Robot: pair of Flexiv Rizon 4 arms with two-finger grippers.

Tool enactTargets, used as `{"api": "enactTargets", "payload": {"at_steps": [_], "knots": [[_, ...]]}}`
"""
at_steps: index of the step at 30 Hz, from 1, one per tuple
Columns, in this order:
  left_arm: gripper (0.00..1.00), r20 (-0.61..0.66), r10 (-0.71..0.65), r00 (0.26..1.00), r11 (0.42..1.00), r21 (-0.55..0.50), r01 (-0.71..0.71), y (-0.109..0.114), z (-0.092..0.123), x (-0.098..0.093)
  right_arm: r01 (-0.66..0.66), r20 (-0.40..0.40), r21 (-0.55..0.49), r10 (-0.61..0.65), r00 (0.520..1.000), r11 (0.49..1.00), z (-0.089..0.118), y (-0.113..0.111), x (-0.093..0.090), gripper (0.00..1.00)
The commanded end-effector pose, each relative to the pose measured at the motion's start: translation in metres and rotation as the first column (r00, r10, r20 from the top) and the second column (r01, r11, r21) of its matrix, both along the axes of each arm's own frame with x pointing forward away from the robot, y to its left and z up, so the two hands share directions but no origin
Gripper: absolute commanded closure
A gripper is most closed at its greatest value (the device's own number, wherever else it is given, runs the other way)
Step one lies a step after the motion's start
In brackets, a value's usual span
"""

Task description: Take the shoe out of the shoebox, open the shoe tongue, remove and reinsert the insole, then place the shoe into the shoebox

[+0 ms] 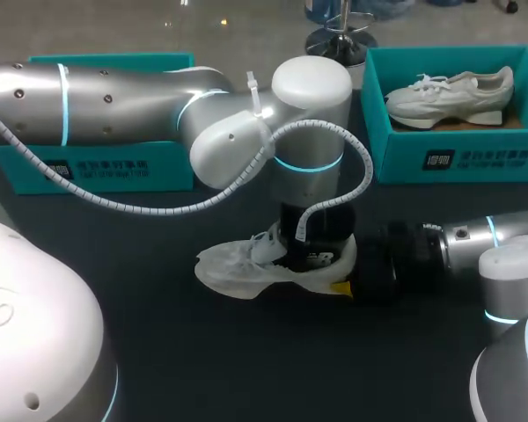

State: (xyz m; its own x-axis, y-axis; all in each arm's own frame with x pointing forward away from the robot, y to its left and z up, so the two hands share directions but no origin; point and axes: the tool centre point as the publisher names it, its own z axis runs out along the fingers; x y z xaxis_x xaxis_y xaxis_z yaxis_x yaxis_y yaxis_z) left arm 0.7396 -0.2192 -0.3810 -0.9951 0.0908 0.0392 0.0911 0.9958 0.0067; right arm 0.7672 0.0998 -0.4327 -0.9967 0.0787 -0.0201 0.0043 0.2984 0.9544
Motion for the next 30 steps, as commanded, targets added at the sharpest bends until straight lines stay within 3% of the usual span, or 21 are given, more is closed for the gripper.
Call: {"api": "enactTargets", "payload": {"at_steps": [1,9,11,12,13,30], "knots": [[0.64,0.005,-0.007,1.0,1.0,0.004,0.007,-0.004,-0.016,0.004,0.002,-0.001,-0.003,-0.002,1.0,1.0,-0.005,0.003,0.001,1.0],[0.63,0.046,-0.02,0.999,1.0,0.025,0.018,0.001,-0.047,0.002,0.002,-0.001,-0.003,-0.002,1.0,1.0,-0.005,0.003,0.001,1.0],[0.69,0.051,-0.023,0.998,1.0,0.008,0.023,0.002,-0.048,0.001,0.002,-0.001,-0.003,-0.002,1.0,1.0,-0.005,0.003,0.001,1.0],[0.8,0.052,-0.023,0.998,1.0,0.008,0.023,0.003,-0.048,0.0,0.002,-0.001,-0.003,-0.002,1.0,1.0,-0.005,0.003,0.001,1.0],[1.0,0.052,-0.022,0.998,1.0,0.005,0.022,0.003,-0.047,0.0,0.002,-0.001,-0.003,-0.002,1.0,1.0,-0.005,0.003,0.001,1.0],[1.0,0.085,-0.01,0.996,0.998,-0.054,0.015,0.008,-0.012,0.0,0.002,-0.001,-0.003,-0.002,1.0,1.0,-0.005,0.003,0.001,1.0]]}}
